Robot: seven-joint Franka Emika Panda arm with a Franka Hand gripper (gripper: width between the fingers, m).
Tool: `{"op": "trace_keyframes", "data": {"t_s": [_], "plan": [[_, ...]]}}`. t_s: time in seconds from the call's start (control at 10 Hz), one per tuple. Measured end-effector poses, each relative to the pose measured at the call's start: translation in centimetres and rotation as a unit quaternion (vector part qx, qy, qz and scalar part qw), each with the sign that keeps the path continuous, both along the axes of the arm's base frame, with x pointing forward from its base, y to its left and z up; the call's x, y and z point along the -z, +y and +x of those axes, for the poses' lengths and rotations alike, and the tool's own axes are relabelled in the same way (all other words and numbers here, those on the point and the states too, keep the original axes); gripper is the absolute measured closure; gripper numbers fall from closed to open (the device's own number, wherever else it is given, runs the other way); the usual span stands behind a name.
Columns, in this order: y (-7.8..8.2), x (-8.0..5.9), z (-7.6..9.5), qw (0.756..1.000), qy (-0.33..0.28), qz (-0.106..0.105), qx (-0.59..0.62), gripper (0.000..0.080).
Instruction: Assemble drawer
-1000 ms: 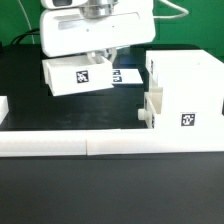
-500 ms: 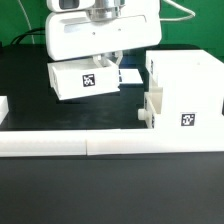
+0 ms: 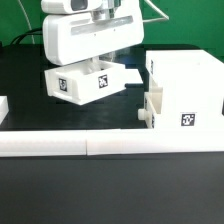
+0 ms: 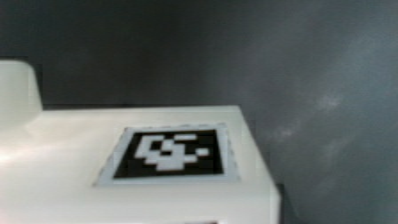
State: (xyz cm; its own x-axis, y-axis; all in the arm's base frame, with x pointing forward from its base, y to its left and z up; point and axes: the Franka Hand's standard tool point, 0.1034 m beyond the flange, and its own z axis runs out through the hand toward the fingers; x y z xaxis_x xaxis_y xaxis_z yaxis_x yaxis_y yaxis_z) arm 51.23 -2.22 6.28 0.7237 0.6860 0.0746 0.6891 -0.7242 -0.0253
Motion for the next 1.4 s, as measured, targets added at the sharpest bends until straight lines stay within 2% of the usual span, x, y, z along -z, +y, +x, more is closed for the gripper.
{"op": "trace_keyframes", "data": {"t_s": [0.3,0.8,1.0,1.1,1.4], "plan": [[0.0,0.5,0.8,0.989,0.006,-0.015,-0.147,0.0758],[-0.5,0.6,0.7,0.955,0.002,-0.023,-0.294,0.0758],[-0.6,0.5,1.2,0.923,0.012,-0.032,-0.384,0.0758],[-0.5,0.4,1.8,0.914,0.013,-0.037,-0.405,0.0758],[-0.3,0.3,2.3,0.914,0.010,-0.038,-0.404,0.0758]]}}
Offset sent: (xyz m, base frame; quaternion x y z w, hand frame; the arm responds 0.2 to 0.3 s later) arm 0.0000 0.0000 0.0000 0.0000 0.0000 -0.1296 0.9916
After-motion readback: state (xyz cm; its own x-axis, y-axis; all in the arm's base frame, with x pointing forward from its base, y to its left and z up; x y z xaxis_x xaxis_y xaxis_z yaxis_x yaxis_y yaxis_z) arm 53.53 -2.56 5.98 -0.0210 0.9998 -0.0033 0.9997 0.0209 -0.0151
